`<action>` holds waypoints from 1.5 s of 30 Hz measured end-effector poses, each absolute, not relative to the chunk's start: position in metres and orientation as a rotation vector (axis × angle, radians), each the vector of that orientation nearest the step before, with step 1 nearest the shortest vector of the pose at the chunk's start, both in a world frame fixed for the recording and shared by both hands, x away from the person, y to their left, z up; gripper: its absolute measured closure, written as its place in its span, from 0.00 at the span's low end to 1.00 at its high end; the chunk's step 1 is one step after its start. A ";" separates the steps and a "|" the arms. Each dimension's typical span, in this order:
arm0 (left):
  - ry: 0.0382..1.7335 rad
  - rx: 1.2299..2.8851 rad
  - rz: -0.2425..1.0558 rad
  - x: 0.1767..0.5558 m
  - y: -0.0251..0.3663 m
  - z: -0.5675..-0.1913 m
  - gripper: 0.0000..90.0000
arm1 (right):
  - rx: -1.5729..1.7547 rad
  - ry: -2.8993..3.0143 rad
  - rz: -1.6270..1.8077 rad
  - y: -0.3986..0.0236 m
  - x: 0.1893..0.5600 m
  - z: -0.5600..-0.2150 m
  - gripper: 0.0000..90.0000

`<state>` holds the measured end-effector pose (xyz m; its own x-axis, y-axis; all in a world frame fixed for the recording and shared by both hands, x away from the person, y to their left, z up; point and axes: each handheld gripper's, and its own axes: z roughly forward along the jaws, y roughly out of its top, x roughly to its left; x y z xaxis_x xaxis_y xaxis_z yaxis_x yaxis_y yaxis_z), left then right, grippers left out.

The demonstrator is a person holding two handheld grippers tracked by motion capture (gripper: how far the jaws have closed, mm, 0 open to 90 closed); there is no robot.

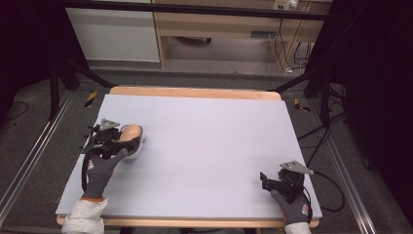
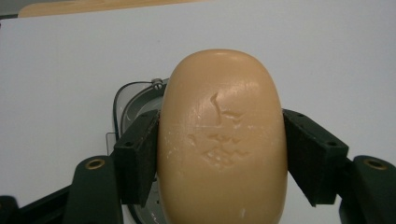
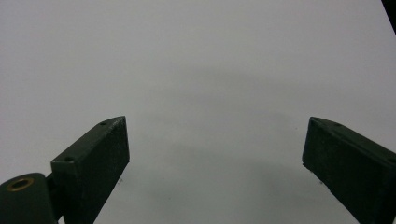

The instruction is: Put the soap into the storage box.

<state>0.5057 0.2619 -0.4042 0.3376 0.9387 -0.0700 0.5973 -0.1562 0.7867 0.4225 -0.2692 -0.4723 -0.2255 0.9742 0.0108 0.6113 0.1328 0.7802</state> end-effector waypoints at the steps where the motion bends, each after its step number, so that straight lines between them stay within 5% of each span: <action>1: 1.354 1.865 0.579 0.507 0.263 -0.405 0.35 | 1.522 1.903 0.921 -0.269 0.423 -0.472 0.08; 45: 1.421 1.906 0.587 0.525 0.264 -0.431 0.35 | 1.519 1.901 0.921 -0.269 0.423 -0.473 0.08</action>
